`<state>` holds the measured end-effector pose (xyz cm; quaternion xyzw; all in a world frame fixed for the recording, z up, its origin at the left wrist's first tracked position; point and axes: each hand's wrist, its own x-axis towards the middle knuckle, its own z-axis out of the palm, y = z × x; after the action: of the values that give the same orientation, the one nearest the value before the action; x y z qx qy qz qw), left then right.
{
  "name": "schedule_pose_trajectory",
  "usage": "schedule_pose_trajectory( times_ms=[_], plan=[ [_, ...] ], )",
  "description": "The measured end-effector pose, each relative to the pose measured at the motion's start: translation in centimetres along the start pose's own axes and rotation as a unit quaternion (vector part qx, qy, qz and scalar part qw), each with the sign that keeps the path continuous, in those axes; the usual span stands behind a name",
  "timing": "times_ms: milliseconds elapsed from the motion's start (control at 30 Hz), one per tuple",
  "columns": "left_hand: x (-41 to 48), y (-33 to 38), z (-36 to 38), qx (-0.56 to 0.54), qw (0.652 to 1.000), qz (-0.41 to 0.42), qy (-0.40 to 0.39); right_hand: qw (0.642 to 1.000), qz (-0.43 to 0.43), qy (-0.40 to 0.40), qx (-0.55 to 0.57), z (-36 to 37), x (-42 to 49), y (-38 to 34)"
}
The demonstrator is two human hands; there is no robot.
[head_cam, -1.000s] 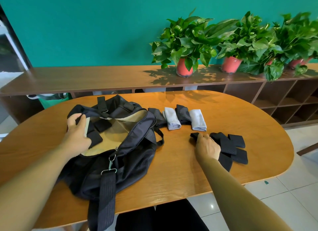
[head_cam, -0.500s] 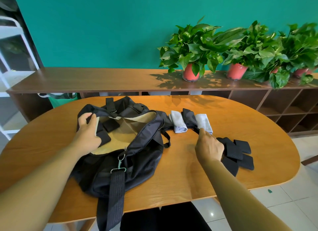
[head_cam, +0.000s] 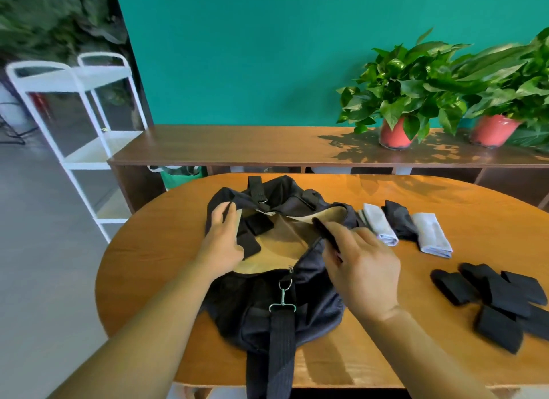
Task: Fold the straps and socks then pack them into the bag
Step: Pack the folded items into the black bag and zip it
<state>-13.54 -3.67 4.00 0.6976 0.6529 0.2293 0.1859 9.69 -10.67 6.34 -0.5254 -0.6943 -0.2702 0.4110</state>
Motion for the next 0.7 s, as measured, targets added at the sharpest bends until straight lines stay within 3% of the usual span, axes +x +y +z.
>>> schedule_pose_trajectory(
  times_ms=[167, 333, 467, 567, 700],
  plan=[
    [0.1, -0.8, -0.1, 0.034, 0.999, 0.017, -0.002, 0.993, -0.054, -0.108, 0.016, 5.3, -1.0, -3.6],
    [0.3, -1.6, -0.2, 0.052, 0.998, 0.034, -0.005, 0.941, -0.045, -0.332, -0.039, 9.8, 0.3, -6.2],
    [0.4, -2.3, -0.2, 0.042, 0.999, 0.033, -0.012, 0.911, 0.001, -0.402, -0.094, 12.0, 2.5, -7.4],
    [0.5, -2.6, -0.3, 0.038, 0.999, 0.027, -0.016, 0.866, 0.004, -0.493, -0.085, 13.6, 2.2, -7.7],
    [0.8, -3.1, -0.3, 0.039, 0.999, 0.029, -0.017, 0.863, 0.038, -0.498, -0.084, 13.5, 1.4, -8.0]
  ],
)
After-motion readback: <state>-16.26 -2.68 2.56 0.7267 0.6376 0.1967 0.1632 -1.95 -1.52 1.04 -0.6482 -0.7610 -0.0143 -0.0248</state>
